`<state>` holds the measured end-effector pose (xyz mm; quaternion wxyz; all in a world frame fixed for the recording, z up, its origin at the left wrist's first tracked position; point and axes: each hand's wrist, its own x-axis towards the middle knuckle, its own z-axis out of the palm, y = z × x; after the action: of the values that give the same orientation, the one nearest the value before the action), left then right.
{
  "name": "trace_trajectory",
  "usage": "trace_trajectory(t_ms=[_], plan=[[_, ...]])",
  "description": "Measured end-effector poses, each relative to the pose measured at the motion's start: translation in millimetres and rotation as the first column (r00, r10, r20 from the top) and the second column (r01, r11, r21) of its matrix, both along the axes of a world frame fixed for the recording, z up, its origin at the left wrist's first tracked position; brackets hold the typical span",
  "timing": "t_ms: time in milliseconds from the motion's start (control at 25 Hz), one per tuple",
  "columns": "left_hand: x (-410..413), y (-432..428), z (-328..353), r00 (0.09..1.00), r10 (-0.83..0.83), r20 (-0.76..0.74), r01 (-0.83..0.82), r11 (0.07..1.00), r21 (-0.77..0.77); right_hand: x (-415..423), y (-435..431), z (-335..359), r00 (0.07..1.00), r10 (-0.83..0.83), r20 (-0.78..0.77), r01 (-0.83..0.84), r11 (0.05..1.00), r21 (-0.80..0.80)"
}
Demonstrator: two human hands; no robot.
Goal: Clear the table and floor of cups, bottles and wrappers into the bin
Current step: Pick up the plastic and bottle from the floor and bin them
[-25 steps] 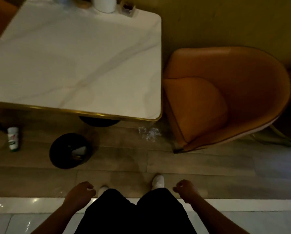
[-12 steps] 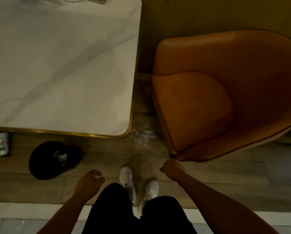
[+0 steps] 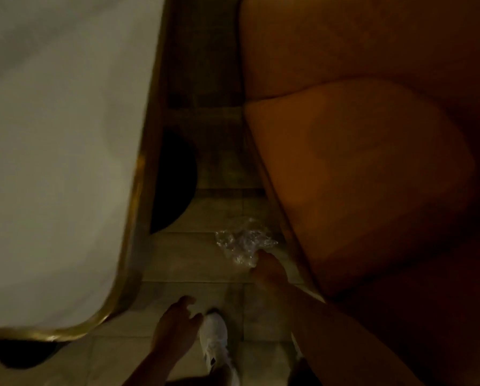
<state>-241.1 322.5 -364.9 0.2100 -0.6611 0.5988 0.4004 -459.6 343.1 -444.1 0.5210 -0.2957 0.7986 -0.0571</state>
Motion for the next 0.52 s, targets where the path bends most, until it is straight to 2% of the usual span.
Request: trace_trajectory(t_ms=[80, 240, 400, 520], plan=[[-22, -7, -48, 0.999, -0.040, -0.005, 0.040, 0.999, -0.018, 2, -11, -50, 0.997, 0.016, -0.073, -0.017, 1.000, -0.009], [-19, -22, -146, 0.977, -0.195, 0.086, 0.201, 0.977, -0.067, 11, -35, -142, 0.982, 0.071, -0.175, -0.078, 0.997, -0.029], [-11, -47, -224, 0.992, -0.124, -0.009, 0.120, 0.974, -0.192, 10, -64, -228, 0.962, 0.204, -0.183, -0.223, 0.970, -0.095], [-13, -53, -264, 0.988, 0.016, -0.155, -0.053, 0.969, -0.239, 0, -60, -274, 0.988, 0.123, -0.094, -0.141, 0.966, -0.216]])
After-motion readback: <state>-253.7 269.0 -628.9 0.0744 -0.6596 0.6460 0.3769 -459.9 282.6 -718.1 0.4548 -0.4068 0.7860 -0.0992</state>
